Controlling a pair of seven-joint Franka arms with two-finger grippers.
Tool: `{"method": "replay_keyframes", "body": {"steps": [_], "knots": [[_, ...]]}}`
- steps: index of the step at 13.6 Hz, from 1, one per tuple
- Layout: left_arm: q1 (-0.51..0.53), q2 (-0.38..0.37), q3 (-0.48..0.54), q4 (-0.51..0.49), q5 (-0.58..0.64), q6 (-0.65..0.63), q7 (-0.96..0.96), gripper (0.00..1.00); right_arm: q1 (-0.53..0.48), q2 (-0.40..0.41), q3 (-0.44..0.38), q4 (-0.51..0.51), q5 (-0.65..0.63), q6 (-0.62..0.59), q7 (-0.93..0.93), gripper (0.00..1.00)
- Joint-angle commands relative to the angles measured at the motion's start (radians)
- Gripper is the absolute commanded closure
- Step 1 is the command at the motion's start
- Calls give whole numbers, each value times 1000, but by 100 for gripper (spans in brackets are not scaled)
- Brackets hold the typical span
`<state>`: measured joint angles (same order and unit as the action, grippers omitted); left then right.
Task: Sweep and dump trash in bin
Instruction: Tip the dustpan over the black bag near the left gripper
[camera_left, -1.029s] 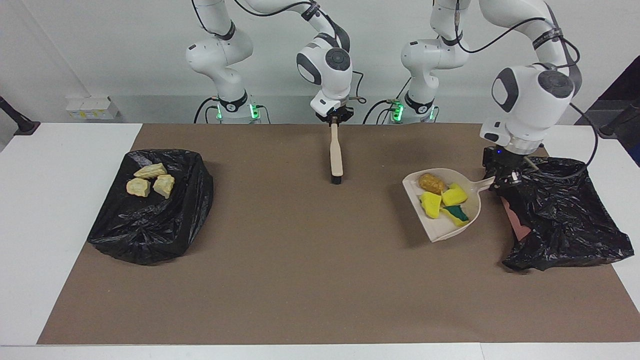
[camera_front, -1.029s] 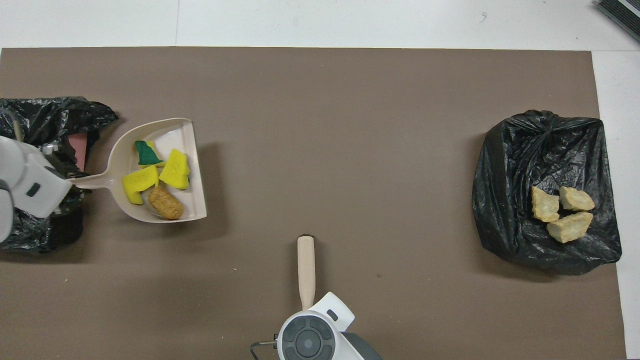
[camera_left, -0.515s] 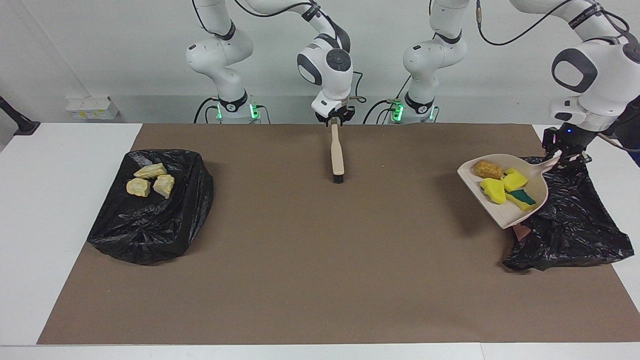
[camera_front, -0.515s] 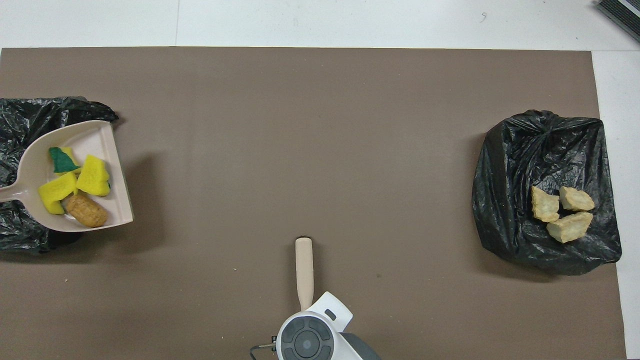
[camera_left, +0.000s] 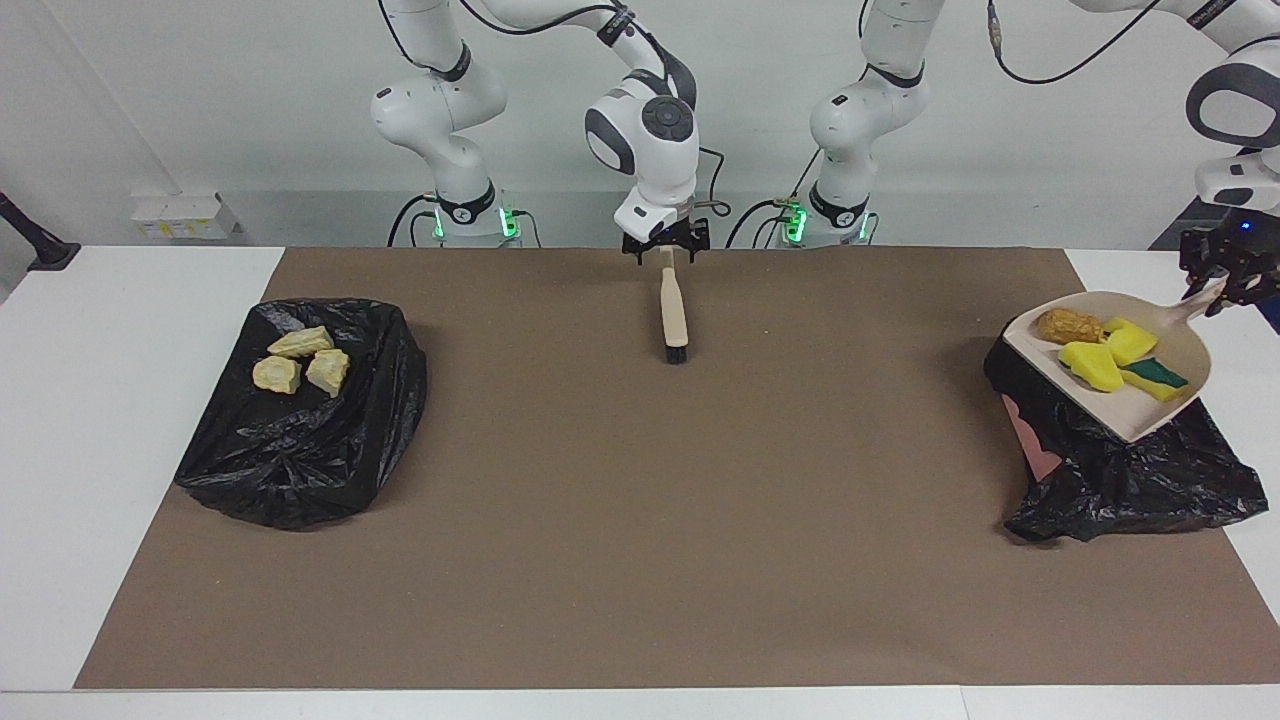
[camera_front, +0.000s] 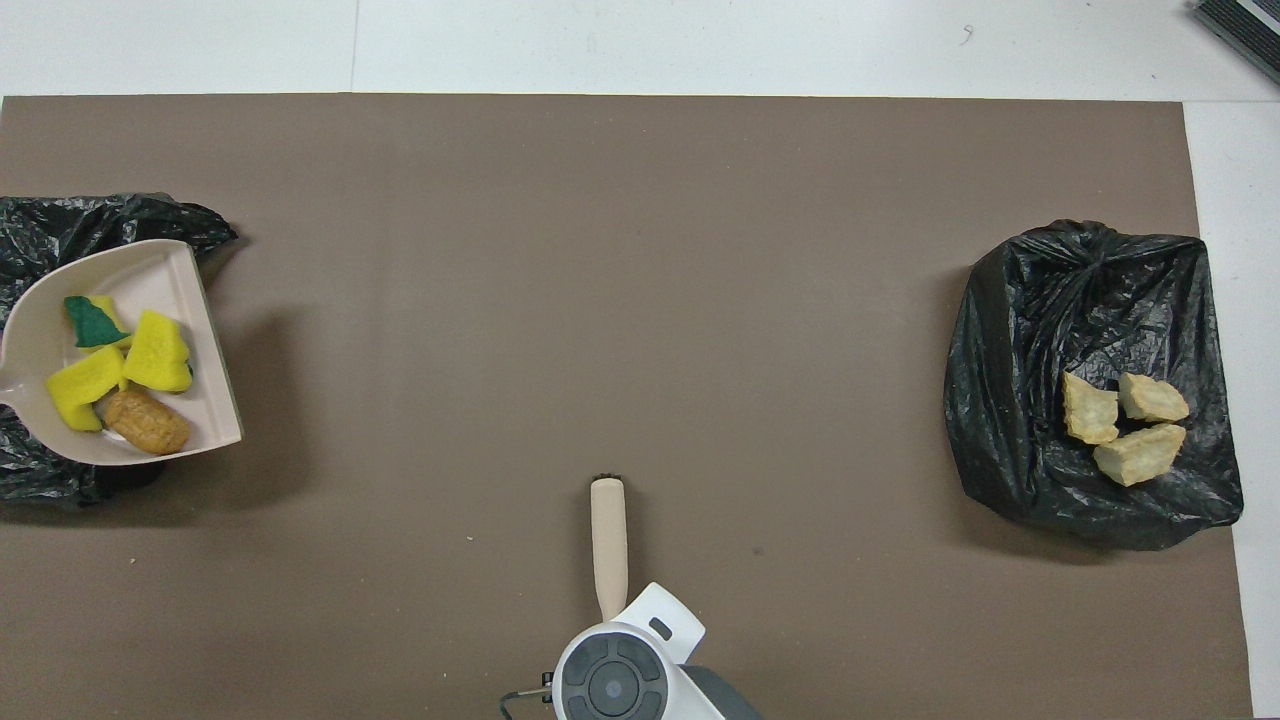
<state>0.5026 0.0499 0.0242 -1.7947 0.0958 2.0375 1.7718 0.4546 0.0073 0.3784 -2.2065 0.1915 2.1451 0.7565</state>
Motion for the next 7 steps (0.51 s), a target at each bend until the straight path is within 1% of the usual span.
{"method": "replay_keyframes", "body": {"steps": [1, 3, 5, 7], "knots": [[14, 68, -10, 58, 88, 56, 12, 100, -88, 11, 5, 65, -44, 6, -46, 0], [14, 96, -10, 60, 139, 88, 8, 100, -140, 11, 5, 83, -87, 6, -57, 0], [8, 117, -9, 60, 236, 111, 0, 100, -186, 10, 5, 102, -122, -5, -57, 0], [-4, 123, -9, 60, 347, 131, -17, 100, -226, 5, 4, 131, -158, -14, -62, 0]]}}
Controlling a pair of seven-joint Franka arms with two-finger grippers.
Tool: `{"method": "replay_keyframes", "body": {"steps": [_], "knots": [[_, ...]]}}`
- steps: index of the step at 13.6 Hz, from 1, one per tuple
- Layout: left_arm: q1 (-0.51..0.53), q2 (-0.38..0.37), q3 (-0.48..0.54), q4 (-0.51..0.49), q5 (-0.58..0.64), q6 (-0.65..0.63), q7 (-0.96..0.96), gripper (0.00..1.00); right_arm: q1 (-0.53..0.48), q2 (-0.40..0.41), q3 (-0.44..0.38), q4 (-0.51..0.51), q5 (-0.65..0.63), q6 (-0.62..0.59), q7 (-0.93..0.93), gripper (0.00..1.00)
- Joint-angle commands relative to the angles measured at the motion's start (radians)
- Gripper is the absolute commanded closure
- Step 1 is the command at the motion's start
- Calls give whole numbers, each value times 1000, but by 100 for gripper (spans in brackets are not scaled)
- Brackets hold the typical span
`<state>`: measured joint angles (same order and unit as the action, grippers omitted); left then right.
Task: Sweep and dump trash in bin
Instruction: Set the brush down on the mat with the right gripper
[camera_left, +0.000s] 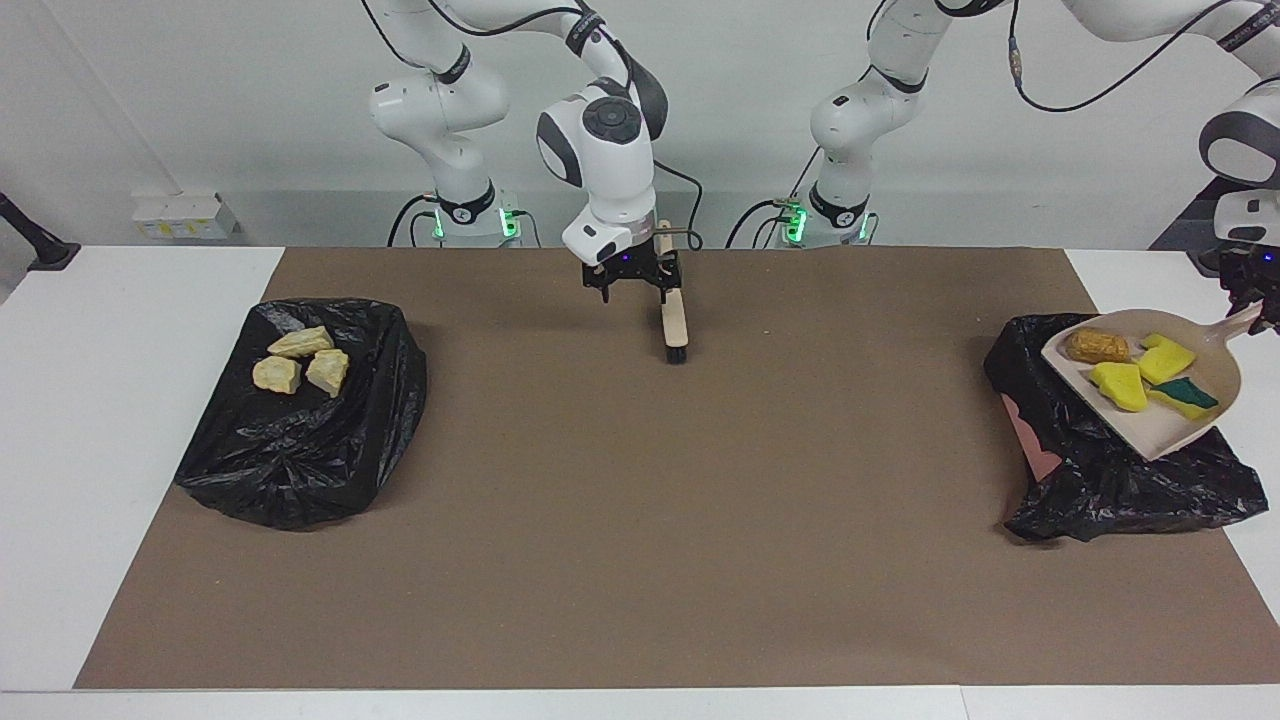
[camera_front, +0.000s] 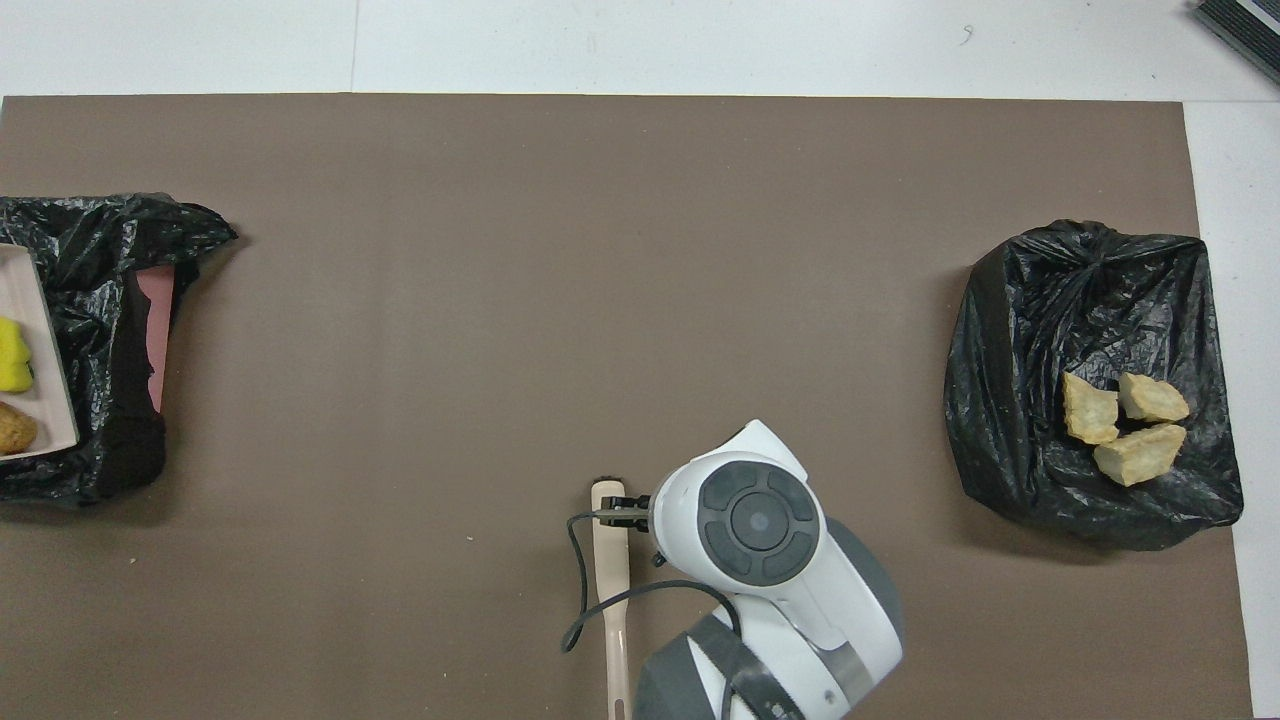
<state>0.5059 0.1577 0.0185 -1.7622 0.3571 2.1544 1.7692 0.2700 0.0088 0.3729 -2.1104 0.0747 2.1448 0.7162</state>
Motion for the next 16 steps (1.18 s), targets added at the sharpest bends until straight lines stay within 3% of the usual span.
{"method": "replay_keyframes", "body": {"steps": [1, 7, 12, 16], "knots": [[-10, 17, -5, 27, 118, 13, -19, 100, -64, 0, 11, 52, -56, -23, -26, 0], [-53, 9, -3, 84, 232, -91, -36, 100, -192, -10, -9, 180, -93, -158, -200, 0], [-76, -14, -3, 101, 327, -122, -56, 100, -184, -46, -228, 266, -93, -230, -446, 0], [-86, -18, -5, 103, 404, -123, -190, 100, -184, -47, -354, 329, -95, -331, -584, 0]]}}
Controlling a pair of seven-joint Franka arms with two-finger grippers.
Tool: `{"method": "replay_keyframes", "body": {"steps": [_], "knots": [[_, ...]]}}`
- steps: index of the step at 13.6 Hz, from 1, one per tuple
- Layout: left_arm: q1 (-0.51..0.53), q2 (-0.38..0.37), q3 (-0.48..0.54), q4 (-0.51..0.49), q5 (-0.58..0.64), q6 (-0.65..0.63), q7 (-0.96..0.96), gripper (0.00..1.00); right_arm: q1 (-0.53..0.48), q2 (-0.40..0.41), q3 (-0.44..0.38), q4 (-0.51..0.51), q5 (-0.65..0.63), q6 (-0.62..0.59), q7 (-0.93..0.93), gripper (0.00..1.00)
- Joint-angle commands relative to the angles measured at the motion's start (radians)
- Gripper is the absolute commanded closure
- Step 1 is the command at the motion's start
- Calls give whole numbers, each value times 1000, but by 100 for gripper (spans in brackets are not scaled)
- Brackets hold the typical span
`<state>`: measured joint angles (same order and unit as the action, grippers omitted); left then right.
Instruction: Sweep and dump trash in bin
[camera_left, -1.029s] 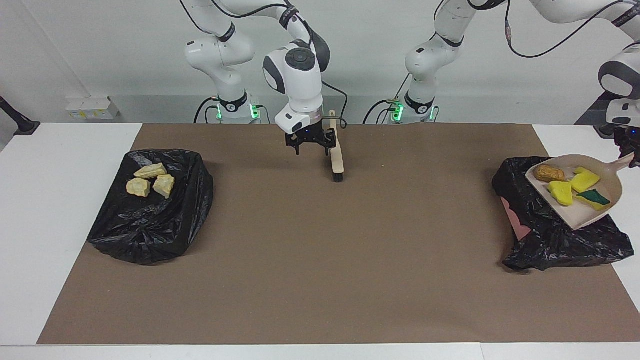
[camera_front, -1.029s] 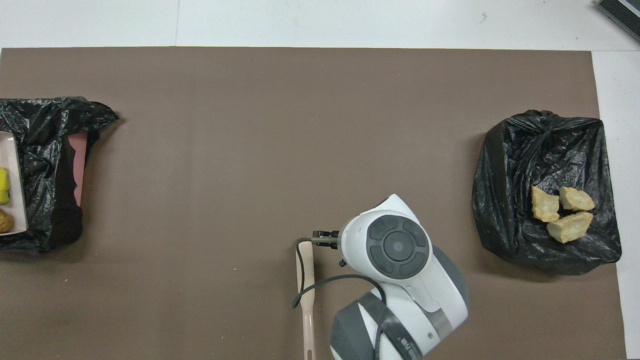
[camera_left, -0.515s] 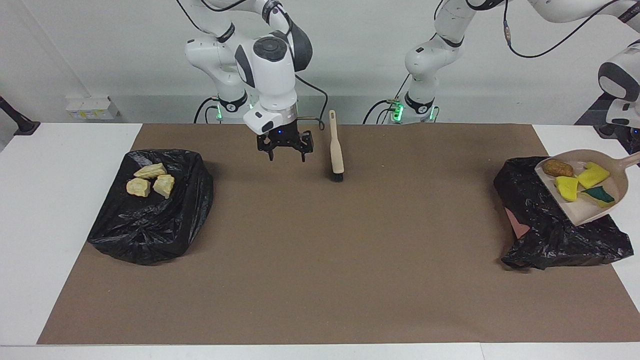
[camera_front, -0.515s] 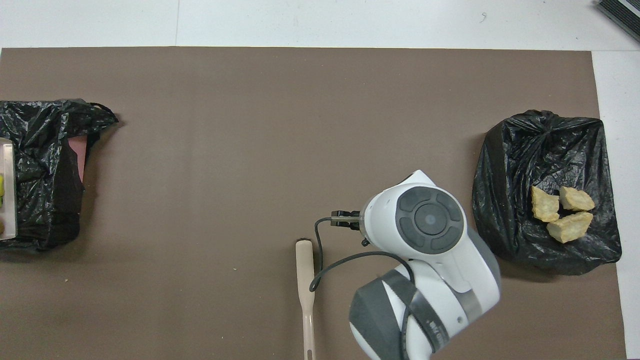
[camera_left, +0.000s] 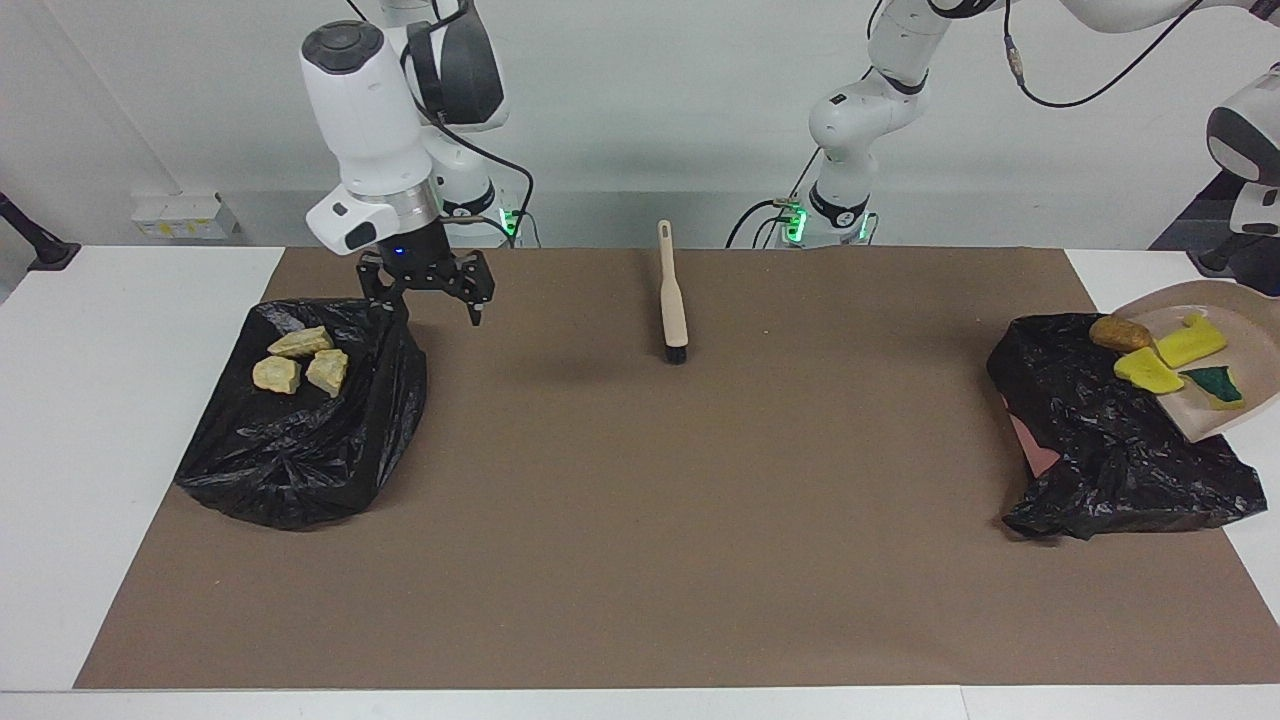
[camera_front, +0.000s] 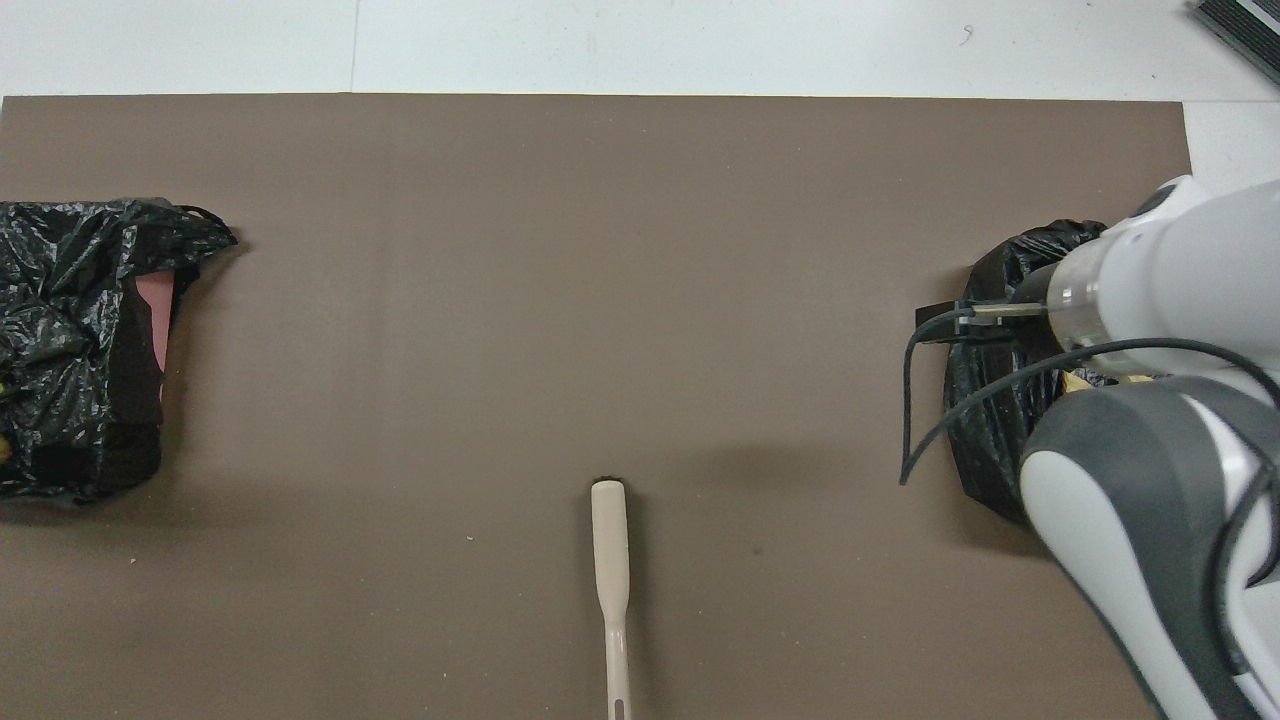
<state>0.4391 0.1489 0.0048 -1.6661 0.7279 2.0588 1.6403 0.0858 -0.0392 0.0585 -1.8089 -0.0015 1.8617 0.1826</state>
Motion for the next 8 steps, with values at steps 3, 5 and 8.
{"method": "replay_keyframes", "body": {"steps": [3, 5, 8], "knots": [[-19, -11, 9, 3, 68, -26, -65, 100, -9, -4, -80, 88, -17, -137, -66, 0], [-34, -14, 9, 3, 126, -29, -65, 100, -12, -4, -85, 135, -17, -224, -65, 0], [-57, -17, 9, 2, 203, -43, -91, 100, -14, -5, -104, 201, 4, -315, -55, 0]]}}
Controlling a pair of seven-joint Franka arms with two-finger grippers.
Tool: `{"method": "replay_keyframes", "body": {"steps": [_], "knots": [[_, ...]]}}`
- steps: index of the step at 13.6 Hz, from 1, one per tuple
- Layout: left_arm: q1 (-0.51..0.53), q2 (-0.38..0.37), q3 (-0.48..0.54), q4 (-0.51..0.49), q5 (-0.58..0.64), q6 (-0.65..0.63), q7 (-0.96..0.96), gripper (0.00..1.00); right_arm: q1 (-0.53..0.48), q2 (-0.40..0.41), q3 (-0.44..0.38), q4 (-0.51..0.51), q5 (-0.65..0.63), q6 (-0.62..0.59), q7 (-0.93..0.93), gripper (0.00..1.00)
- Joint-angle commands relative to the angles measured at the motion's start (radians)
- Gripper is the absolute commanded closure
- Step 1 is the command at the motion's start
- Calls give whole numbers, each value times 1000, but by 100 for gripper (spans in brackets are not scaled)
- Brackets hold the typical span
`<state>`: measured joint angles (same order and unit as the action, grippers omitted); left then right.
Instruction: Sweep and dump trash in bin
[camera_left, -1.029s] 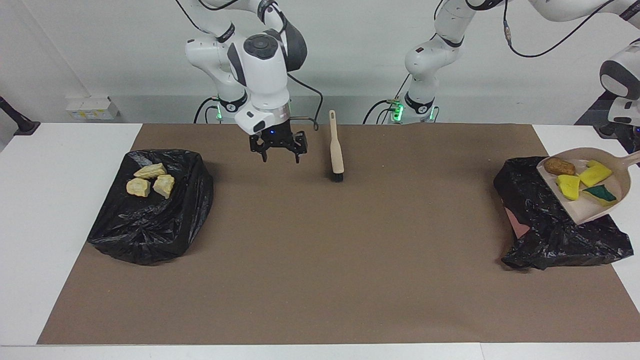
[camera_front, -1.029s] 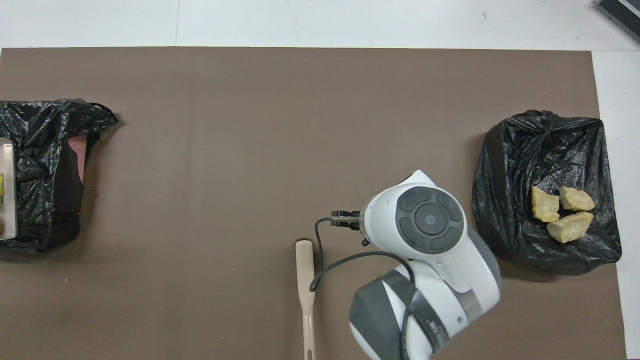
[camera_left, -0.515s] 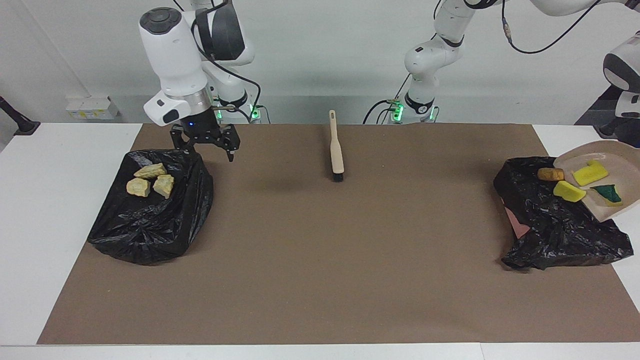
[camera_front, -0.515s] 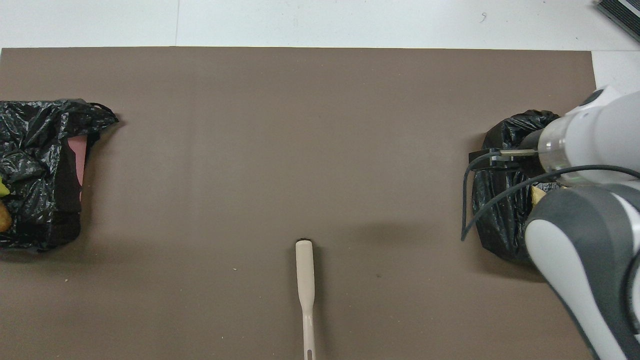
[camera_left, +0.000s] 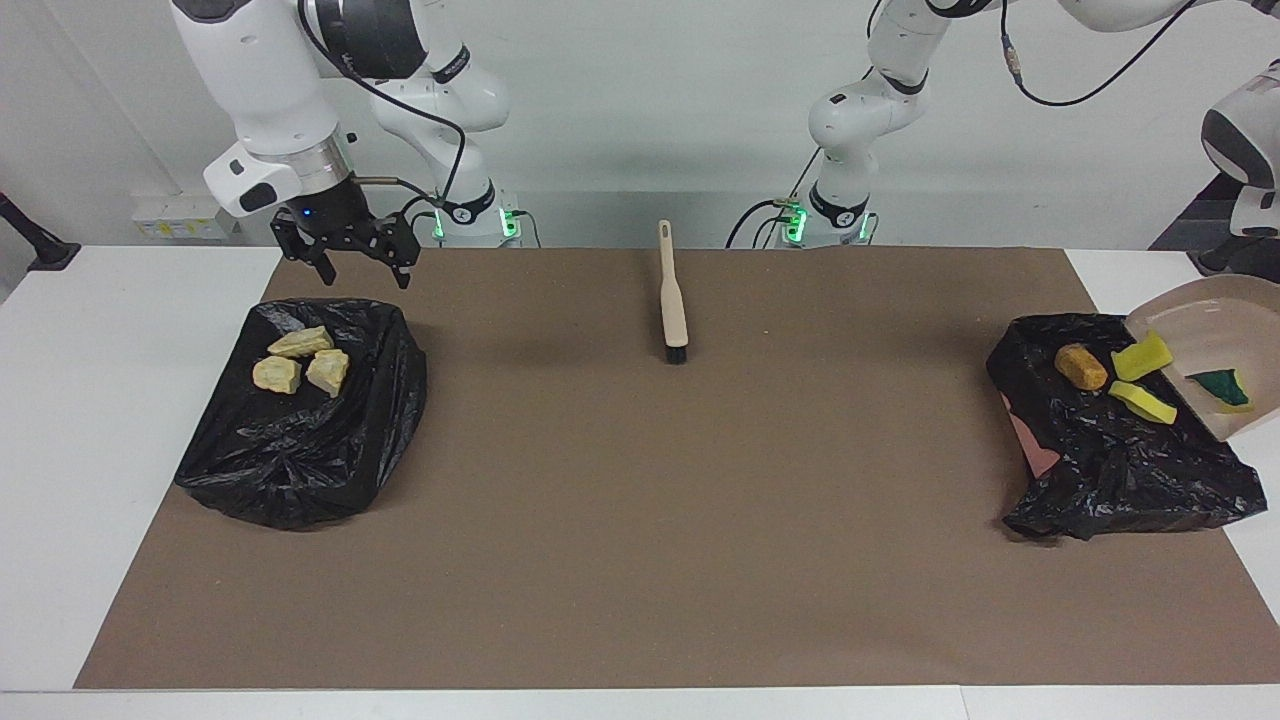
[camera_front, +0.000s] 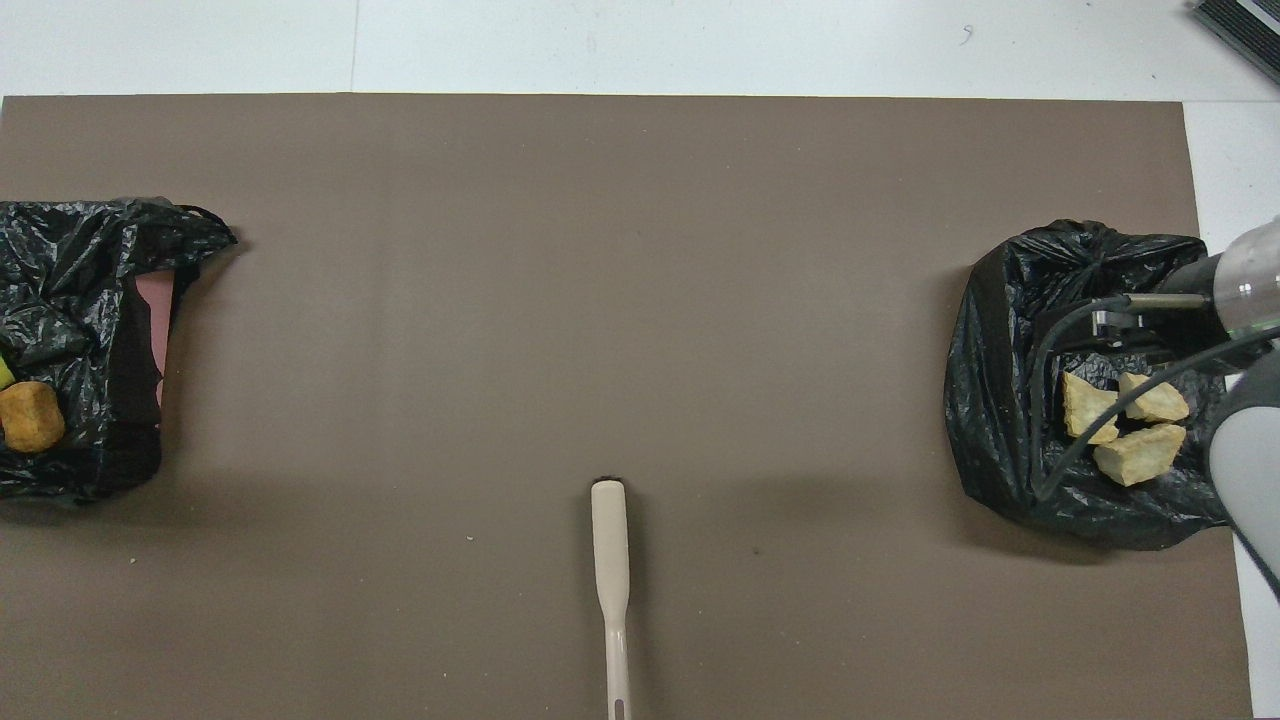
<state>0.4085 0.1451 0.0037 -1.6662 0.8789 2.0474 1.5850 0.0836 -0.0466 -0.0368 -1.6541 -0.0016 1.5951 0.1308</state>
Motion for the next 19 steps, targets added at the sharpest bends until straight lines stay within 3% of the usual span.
{"method": "replay_keyframes", "body": {"steps": [1, 9, 14, 17, 19], "knots": [[-40, -16, 10, -1, 84, -44, -63, 100, -12, -4, -14, 57, 6, -62, -5, 0], [-123, -25, 9, -6, 232, -166, -171, 100, -13, -38, -57, 43, 5, -83, -13, 0], [-143, -27, 4, 5, 241, -213, -174, 100, -7, -55, -90, 31, 3, -127, -16, 0], [-143, -42, -16, 9, 206, -223, -169, 100, 2, -55, -117, 30, 3, -116, -33, 0], [-143, -42, -19, 8, 50, -219, -178, 100, 13, -55, -117, 28, -8, -110, -36, 0]]}}
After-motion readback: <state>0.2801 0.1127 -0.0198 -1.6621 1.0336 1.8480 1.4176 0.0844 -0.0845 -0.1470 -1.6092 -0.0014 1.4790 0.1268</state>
